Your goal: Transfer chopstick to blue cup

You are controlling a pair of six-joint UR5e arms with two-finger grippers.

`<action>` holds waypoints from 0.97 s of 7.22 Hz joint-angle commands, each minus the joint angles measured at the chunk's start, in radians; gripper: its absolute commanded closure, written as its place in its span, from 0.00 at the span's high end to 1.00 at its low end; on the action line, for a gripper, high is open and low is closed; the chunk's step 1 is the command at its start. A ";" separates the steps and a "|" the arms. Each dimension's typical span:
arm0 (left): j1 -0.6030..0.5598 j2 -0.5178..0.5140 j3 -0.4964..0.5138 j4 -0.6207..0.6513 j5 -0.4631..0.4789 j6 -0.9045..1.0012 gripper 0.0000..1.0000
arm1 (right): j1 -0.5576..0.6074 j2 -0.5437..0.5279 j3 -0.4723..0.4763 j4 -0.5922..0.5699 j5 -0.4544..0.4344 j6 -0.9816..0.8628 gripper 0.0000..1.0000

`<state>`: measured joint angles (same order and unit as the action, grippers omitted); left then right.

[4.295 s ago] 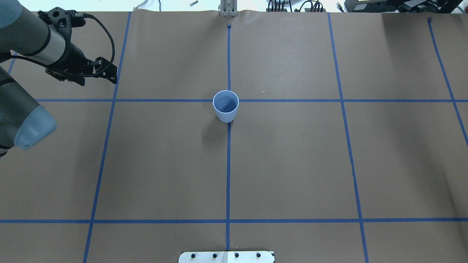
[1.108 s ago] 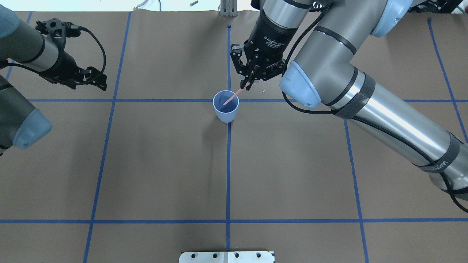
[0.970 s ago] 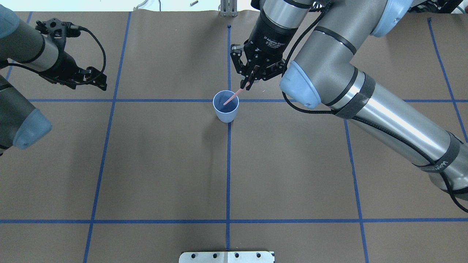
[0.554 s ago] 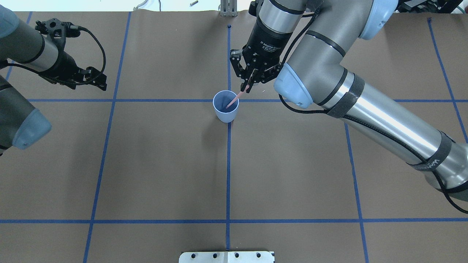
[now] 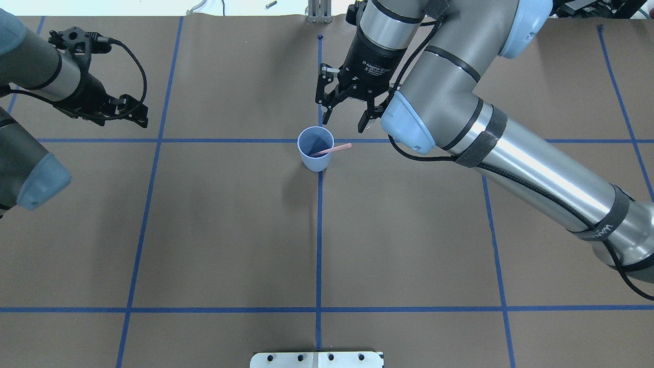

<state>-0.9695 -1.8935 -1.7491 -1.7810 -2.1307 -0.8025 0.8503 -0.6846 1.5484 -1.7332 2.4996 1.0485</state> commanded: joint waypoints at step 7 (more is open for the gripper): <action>-0.150 0.065 0.008 0.002 -0.070 0.227 0.98 | 0.424 -0.617 0.230 0.004 -0.173 -0.828 1.00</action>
<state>-1.0688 -1.8635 -1.7433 -1.7797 -2.1652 -0.6636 1.2416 -1.1892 1.7797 -1.7343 2.4080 0.3804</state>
